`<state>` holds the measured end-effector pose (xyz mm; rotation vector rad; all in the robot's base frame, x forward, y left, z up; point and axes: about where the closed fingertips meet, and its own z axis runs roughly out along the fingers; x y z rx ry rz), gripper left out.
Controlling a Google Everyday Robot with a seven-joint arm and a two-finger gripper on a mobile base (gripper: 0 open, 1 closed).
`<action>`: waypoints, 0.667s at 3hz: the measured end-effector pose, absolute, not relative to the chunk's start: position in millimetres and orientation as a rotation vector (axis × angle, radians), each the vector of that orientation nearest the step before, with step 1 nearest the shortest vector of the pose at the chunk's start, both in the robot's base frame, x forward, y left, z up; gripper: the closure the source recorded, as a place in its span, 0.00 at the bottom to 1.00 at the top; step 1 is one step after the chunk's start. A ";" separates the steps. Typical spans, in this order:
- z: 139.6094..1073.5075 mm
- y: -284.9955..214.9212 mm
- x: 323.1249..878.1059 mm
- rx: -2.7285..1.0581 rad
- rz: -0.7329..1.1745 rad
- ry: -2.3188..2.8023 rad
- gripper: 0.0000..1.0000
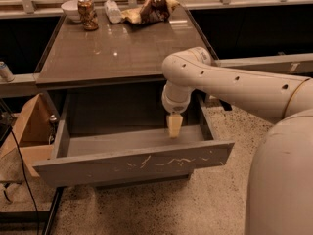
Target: Open top drawer
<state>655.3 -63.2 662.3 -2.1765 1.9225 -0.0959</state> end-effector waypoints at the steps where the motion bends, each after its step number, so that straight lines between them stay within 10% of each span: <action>1: 662.0 -63.5 655.1 -2.175 -0.093 1.923 0.38; 2: 664.7 -68.6 653.5 -2.150 -0.041 1.918 0.63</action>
Offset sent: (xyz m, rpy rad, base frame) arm -0.0031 -0.0157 0.0135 0.1245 0.0238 -0.0141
